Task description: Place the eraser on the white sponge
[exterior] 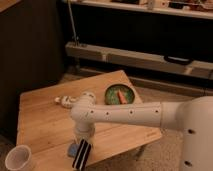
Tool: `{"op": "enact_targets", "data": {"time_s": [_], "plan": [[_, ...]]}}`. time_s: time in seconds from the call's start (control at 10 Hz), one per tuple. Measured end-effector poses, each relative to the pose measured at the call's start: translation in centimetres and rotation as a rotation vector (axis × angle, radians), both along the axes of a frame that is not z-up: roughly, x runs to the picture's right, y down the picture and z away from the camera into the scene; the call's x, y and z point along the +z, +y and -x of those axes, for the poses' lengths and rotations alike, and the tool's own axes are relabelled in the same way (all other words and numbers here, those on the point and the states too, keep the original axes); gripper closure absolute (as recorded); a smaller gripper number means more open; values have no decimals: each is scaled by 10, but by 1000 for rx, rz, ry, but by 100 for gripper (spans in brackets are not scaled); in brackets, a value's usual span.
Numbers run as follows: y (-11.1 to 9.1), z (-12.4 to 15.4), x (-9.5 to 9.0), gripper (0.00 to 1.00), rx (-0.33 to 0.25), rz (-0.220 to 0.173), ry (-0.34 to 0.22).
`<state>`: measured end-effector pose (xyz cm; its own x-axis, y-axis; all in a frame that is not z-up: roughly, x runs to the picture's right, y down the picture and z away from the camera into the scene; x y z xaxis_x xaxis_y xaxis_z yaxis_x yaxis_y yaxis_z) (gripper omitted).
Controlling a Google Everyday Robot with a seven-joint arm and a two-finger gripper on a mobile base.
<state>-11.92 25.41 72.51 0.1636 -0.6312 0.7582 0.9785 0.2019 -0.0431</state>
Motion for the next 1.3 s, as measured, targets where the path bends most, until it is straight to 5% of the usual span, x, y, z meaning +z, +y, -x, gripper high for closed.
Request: {"op": "enact_targets", "data": {"time_s": [0.6,0.8,0.9,1.3], "plan": [[-14,31,18,91,-15,-25,-3],[-16,29,20,77,-15,-23,7],[-17,32,20,60,-8,-23,9],[-18,35,24,22,19,-27,30]]}}
